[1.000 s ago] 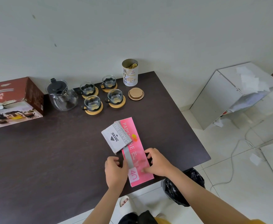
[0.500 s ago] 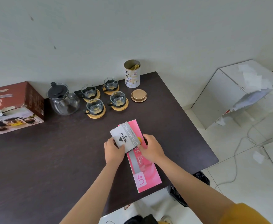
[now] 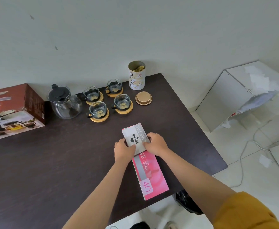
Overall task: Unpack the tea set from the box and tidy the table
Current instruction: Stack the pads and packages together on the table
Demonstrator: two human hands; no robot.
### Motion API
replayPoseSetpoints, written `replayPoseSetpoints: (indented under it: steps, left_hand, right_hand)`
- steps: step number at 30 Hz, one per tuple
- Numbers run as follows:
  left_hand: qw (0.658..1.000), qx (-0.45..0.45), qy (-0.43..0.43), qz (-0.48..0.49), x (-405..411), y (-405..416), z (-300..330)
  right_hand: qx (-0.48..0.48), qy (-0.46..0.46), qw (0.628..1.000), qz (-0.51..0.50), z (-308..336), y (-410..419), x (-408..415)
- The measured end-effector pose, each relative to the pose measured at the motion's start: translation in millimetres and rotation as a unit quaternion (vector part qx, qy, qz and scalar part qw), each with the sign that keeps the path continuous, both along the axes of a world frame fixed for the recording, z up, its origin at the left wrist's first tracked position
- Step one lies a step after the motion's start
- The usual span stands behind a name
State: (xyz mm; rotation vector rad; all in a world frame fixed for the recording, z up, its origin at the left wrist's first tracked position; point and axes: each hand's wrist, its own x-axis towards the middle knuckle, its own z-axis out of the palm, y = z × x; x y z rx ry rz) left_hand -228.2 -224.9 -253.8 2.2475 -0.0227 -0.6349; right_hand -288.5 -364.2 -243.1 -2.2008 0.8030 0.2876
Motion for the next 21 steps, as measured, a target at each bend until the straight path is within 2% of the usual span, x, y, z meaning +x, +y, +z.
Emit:
replayPoseSetpoints:
  steps: [5, 9, 11, 16, 21]
  left_hand:
    - [1.000, 0.000, 0.014, -0.020, 7, 0, 5]
    - [0.996, 0.041, 0.082, -0.018, -5, 5, 16]
    - [0.992, 0.057, 0.105, -0.027, -19, 12, 18]
    - [0.985, 0.013, 0.165, -0.043, -74, 39, 14]
    - [0.988, 0.011, 0.132, -0.077, -121, 53, 7]
  right_hand:
    - [-0.069, 0.056, 0.994, 0.064, 1, -3, 14]
    - [-0.062, 0.070, 0.993, 0.074, 7, -1, 6]
    - [-0.045, 0.067, 0.995, 0.060, 9, 3, -12]
    - [-0.021, 0.064, 0.998, 0.001, 2, 20, -86]
    - [0.007, 0.023, 0.999, -0.022, -3, 37, -141]
